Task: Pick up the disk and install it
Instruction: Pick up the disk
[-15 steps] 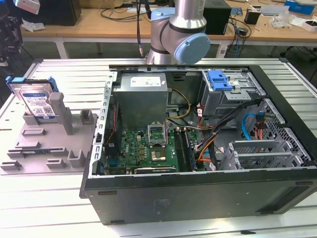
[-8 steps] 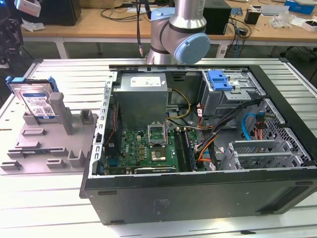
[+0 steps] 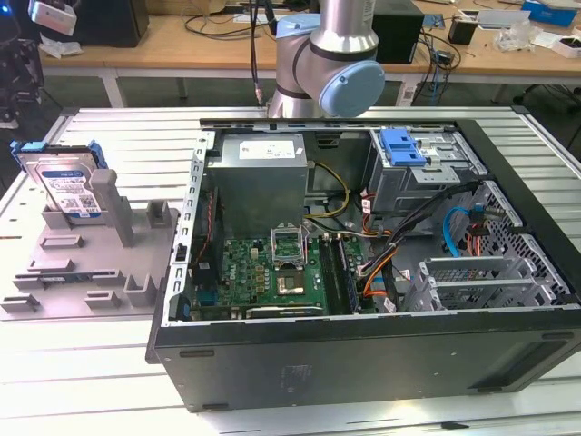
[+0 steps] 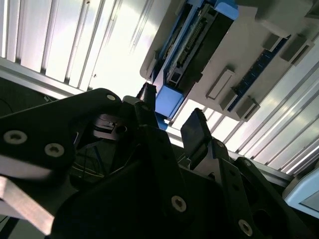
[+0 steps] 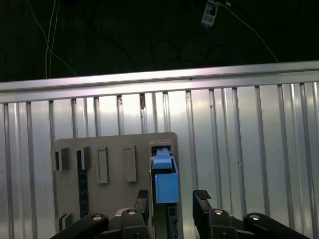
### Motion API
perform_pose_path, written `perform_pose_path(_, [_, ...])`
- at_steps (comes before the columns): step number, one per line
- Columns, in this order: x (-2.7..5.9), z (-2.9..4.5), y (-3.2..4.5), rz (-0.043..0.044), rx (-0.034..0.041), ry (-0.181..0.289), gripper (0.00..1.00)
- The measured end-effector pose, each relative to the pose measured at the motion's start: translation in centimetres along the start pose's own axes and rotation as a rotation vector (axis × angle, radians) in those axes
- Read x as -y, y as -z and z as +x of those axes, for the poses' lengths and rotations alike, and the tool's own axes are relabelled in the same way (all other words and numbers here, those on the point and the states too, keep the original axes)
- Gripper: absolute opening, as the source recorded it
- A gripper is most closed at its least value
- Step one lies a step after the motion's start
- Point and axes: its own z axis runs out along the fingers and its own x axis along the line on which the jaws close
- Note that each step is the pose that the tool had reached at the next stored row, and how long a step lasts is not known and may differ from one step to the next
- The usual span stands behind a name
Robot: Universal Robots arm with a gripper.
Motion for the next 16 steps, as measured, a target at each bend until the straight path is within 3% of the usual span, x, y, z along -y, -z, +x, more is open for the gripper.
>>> perform_pose_path(16, [-0.16,0.09,-0.77,0.0001,0.0,0.0,0.48])
